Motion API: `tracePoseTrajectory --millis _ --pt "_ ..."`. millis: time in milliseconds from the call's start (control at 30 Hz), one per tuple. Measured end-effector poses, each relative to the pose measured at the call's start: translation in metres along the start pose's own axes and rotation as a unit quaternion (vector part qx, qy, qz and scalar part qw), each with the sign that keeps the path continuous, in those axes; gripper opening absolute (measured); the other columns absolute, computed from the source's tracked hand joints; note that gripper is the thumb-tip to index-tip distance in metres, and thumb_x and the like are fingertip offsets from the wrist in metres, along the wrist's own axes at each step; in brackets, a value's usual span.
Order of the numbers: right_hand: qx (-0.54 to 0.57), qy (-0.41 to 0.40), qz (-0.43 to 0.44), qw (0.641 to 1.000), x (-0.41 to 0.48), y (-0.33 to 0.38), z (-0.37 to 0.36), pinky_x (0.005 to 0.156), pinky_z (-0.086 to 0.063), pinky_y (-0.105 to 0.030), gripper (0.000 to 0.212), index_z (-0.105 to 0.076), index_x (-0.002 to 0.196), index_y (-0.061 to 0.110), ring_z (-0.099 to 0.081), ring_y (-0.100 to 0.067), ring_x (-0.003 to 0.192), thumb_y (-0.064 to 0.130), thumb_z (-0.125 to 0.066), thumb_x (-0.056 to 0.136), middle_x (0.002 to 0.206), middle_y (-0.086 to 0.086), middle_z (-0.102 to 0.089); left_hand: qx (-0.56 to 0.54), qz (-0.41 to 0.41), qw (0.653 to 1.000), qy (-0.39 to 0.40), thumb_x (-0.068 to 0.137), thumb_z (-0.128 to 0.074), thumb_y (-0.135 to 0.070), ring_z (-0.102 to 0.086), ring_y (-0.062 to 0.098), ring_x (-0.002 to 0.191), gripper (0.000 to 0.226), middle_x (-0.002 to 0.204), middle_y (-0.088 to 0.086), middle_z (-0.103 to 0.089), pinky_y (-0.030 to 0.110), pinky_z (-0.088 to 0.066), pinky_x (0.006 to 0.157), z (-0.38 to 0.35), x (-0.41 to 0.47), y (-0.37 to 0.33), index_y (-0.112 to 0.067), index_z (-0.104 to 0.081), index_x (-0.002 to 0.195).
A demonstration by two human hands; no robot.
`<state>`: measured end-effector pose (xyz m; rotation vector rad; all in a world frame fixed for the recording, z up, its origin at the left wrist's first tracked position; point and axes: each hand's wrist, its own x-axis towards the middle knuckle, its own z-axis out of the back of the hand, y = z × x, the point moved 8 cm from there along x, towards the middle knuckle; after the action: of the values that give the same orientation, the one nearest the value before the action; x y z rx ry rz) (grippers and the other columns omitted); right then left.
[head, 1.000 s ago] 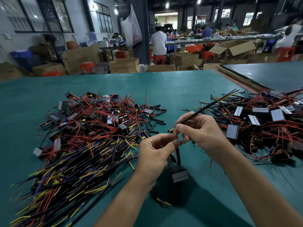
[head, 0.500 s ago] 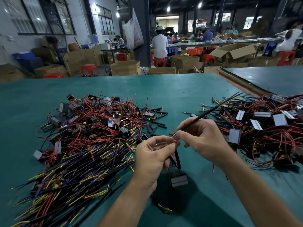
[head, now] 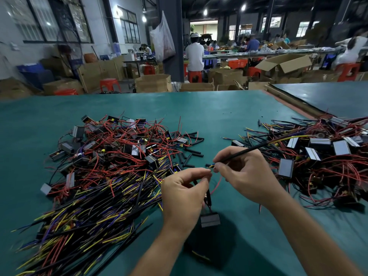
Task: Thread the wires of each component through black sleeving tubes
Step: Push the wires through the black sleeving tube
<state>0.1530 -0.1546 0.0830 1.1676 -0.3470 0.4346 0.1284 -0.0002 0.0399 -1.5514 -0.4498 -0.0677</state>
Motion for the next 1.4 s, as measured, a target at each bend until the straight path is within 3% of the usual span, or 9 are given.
tracePoseTrajectory --millis 167,333,433,500,733,1000,1200,1333,1400 --pt "-0.024 -0.005 0.015 1.000 0.000 0.002 0.003 0.050 -0.048 -0.027 0.016 -0.070 0.077 0.019 -0.060 -0.022 0.056 0.004 -0.069 0.082 0.065 0.003 -0.067 0.060 -0.058 0.997 -0.003 0.078 -0.075 -0.009 -0.052 0.014 0.044 0.018 0.068 -0.008 -0.073 0.036 -0.045 0.044 -0.001 -0.003 -0.009 -0.027 -0.079 0.079" --pt "-0.014 -0.012 0.020 1.000 0.000 0.003 0.004 0.050 -0.046 -0.025 0.016 -0.070 0.077 0.018 -0.057 -0.021 0.054 0.003 -0.070 0.081 0.065 0.010 -0.065 -0.010 0.009 1.000 0.024 0.077 -0.076 -0.001 -0.048 0.010 0.034 0.022 0.056 -0.002 -0.068 0.016 -0.036 0.038 -0.004 0.000 -0.002 -0.021 -0.078 0.068" --pt "-0.004 -0.014 0.024 1.000 -0.001 0.004 0.004 0.050 -0.047 -0.032 0.016 -0.070 0.078 0.018 -0.057 -0.026 0.056 0.002 -0.070 0.081 0.066 0.009 -0.065 -0.050 0.052 0.996 0.043 0.074 -0.079 -0.005 -0.044 0.012 0.031 0.014 0.050 0.008 -0.064 0.016 -0.035 0.038 -0.007 0.002 0.004 -0.016 -0.077 0.066" --pt "-0.001 -0.010 0.027 1.000 -0.001 0.005 0.004 0.050 -0.048 -0.037 0.015 -0.070 0.079 0.019 -0.056 -0.028 0.055 0.004 -0.071 0.082 0.067 0.006 -0.066 -0.079 0.072 0.992 0.059 0.071 -0.078 -0.016 -0.044 0.014 0.033 0.003 0.061 0.022 -0.067 0.018 -0.036 0.038 -0.010 0.003 0.004 -0.015 -0.078 0.068" --pt "0.006 0.001 0.031 0.999 -0.003 0.007 0.002 0.053 -0.050 -0.048 0.017 -0.070 0.080 0.020 -0.057 -0.031 0.057 0.004 -0.072 0.083 0.070 0.004 -0.066 -0.104 0.112 0.985 0.079 0.086 -0.069 -0.013 -0.049 0.009 0.038 0.018 0.077 0.009 -0.075 0.017 -0.039 0.039 -0.010 0.002 0.009 -0.011 -0.076 0.069" --pt "0.005 0.004 0.027 1.000 -0.004 0.011 -0.002 0.054 -0.050 -0.034 0.016 -0.070 0.079 0.017 -0.058 -0.024 0.057 0.001 -0.071 0.081 0.067 0.010 -0.065 -0.075 0.055 0.993 0.065 0.075 -0.078 0.000 -0.051 0.010 0.038 0.014 0.052 0.004 -0.062 0.017 -0.041 0.039 -0.009 0.002 0.003 -0.010 -0.070 0.068" --pt "0.012 0.013 0.019 1.000 -0.003 0.007 -0.002 0.053 -0.050 -0.046 0.017 -0.069 0.079 0.018 -0.059 -0.032 0.060 0.002 -0.068 0.084 0.070 -0.002 -0.066 -0.019 -0.012 0.999 0.044 0.077 -0.079 -0.006 -0.049 0.009 0.039 0.011 0.053 -0.002 -0.064 0.020 -0.042 0.040 -0.005 0.002 -0.004 -0.014 -0.075 0.071" --pt "-0.005 0.046 0.004 0.999 -0.001 0.004 -0.002 0.057 -0.053 -0.035 0.016 -0.069 0.079 0.019 -0.061 -0.014 0.057 0.005 -0.066 0.087 0.069 -0.002 -0.069 0.014 -0.053 0.998 0.038 0.076 -0.080 -0.020 -0.052 0.010 0.041 0.007 0.055 -0.003 -0.065 0.029 -0.044 0.041 -0.004 -0.001 -0.013 -0.019 -0.075 0.071" --pt "-0.014 0.065 -0.006 0.998 0.000 -0.001 -0.003 0.058 -0.052 -0.026 0.014 -0.068 0.080 0.019 -0.060 -0.007 0.057 0.008 -0.066 0.088 0.068 0.001 -0.070 0.019 -0.055 0.998 0.036 0.079 -0.077 -0.014 -0.052 0.010 0.040 0.010 0.052 -0.004 -0.063 0.026 -0.044 0.042 -0.003 0.001 -0.011 -0.017 -0.074 0.071"
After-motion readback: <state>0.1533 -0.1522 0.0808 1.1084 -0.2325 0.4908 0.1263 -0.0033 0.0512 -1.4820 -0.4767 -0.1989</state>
